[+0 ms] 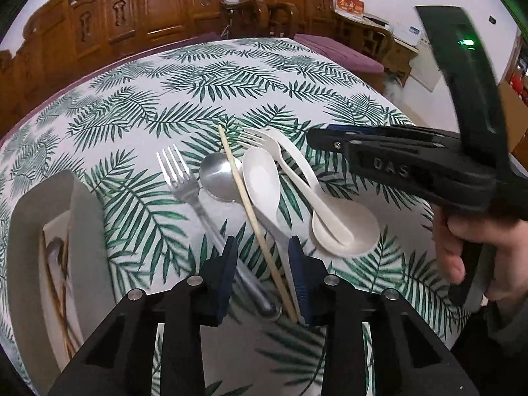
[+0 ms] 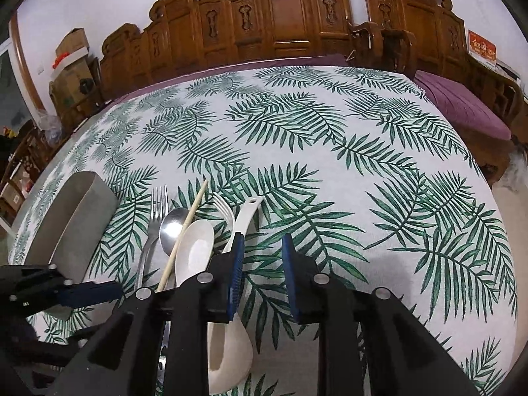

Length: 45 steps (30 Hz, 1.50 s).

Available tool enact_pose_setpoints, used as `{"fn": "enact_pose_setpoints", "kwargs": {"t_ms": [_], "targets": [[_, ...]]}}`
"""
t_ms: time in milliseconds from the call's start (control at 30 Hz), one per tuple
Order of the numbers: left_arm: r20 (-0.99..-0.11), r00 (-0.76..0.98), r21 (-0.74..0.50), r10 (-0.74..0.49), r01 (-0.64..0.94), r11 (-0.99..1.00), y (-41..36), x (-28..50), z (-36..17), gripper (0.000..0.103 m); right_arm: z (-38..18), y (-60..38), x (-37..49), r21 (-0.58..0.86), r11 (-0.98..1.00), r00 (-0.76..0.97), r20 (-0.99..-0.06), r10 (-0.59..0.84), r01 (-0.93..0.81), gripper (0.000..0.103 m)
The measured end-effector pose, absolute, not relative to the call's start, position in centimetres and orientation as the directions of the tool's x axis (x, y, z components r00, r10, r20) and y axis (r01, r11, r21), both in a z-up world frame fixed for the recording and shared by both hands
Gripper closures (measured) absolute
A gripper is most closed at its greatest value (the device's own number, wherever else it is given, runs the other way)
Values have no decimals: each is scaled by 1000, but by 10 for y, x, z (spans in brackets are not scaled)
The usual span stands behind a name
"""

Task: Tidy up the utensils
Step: 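Lower the left tool onto the pile and grasp a wooden chopstick, then carry the chopstick into the tray with the left tool while the right tool grasps a metal fork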

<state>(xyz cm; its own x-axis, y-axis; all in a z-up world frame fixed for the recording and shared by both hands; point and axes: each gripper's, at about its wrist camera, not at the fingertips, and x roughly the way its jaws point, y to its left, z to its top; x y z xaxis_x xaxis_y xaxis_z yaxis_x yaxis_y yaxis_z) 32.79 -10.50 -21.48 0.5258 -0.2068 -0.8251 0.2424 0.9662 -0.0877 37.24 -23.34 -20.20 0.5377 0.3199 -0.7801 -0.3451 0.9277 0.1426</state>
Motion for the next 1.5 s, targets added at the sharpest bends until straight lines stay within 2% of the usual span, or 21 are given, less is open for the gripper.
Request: {"fn": "enact_pose_setpoints", "kwargs": {"t_ms": [100, 233, 333, 400, 500, 667, 733, 900, 1233, 1367, 1500], "targets": [[-825, 526, -91, -205, 234, 968, -107, 334, -218, 79, -201, -234, 373, 147, 927, 537, -780, 323, -344, 78], [-840, 515, -83, -173, 193, 978, -107, 344, -227, 80, -199, -235, 373, 157, 927, 538, -776, 329, -340, 78], [-843, 502, -119, -191, 174, 978, -102, 350, -233, 82, -196, -234, 371, 155, 922, 543, -769, 338, -354, 78], [-848, 496, -123, -190, 165, 979, -99, 351, -234, 92, -194, -234, 369, 163, 916, 543, -761, 354, -368, 78], [-844, 500, -126, -193, 165, 978, -98, 348, -234, 99, -193, -232, 368, 176, 906, 536, -756, 375, -385, 78], [-836, 517, -128, -184, 142, 981, -89, 338, -227, 99, -196, -219, 364, 207, 874, 472, -774, 421, -440, 78], [-830, 526, -136, -187, 135, 981, -84, 332, -224, 99, -200, -211, 361, 193, 863, 452, -787, 420, -466, 81], [-813, 542, -176, -212, 119, 977, -74, 314, -217, 99, -208, -206, 362, 166, 869, 438, -810, 389, -466, 83], [-805, 554, -169, -213, 129, 977, -77, 300, -210, 99, -224, -204, 363, 124, 883, 407, -853, 328, -452, 86], [-796, 566, -171, -215, 131, 977, -76, 298, -203, 99, -224, -210, 367, 135, 895, 410, -853, 323, -425, 98], [-791, 575, -159, -209, 136, 978, -76, 295, -196, 99, -222, -211, 367, 137, 895, 418, -847, 328, -425, 99]]}}
